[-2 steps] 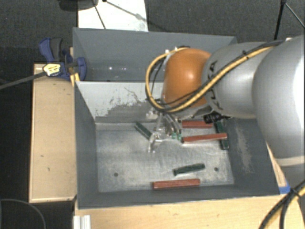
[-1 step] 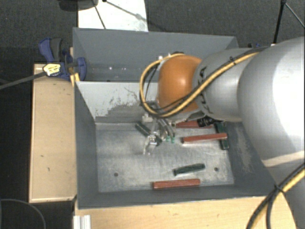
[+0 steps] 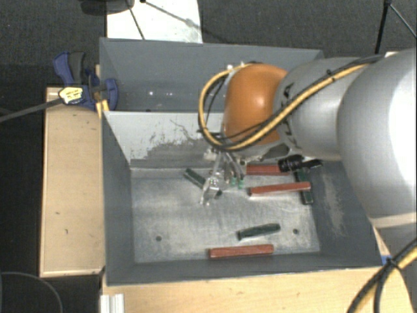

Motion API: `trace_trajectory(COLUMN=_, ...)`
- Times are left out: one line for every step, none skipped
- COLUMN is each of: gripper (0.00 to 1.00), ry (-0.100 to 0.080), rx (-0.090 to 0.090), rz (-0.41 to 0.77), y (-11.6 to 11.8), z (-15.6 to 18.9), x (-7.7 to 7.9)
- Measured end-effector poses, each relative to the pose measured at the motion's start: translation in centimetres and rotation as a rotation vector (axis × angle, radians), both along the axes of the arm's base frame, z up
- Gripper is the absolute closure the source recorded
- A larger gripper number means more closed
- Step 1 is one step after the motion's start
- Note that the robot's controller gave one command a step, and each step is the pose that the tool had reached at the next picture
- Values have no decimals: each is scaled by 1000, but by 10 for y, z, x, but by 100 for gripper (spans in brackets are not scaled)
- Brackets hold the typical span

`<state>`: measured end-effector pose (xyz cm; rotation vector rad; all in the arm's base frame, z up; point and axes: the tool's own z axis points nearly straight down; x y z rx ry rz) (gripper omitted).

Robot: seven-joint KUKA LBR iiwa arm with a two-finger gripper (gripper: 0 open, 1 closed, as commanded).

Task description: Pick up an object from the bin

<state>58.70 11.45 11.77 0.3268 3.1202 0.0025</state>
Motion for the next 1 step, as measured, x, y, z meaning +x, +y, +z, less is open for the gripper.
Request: trace_trajectory(gripper=0, ry=3, rx=0, rz=-193, y=6, z=-41, x=1)
